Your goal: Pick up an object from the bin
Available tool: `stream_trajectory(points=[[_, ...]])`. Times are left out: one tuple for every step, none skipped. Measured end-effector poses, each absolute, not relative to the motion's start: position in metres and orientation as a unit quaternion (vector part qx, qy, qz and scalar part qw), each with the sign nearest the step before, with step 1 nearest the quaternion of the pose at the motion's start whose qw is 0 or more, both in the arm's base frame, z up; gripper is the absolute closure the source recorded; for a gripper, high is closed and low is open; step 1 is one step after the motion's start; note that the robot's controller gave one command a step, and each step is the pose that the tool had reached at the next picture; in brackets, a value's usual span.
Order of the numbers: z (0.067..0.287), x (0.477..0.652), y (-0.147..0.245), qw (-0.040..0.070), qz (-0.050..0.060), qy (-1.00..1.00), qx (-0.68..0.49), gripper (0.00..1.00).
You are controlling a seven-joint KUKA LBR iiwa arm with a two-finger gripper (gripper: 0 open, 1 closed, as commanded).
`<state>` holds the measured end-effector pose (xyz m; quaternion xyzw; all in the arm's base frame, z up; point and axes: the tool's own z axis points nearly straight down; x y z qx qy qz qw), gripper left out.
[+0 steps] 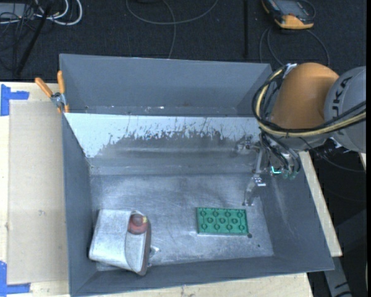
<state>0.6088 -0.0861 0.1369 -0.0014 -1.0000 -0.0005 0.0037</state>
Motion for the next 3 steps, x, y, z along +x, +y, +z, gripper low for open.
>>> stream_trajectory(points=[[0.071, 0.543, -0.058, -0.004, 0.000, -0.994, 0.113, 0.00], [0.100, 0.522, -0.024, 0.001, -0.001, -0.999, 0.053, 0.00], [0.099, 0.527, -0.052, 0.000, 0.000, -0.999, 0.042, 0.00]])
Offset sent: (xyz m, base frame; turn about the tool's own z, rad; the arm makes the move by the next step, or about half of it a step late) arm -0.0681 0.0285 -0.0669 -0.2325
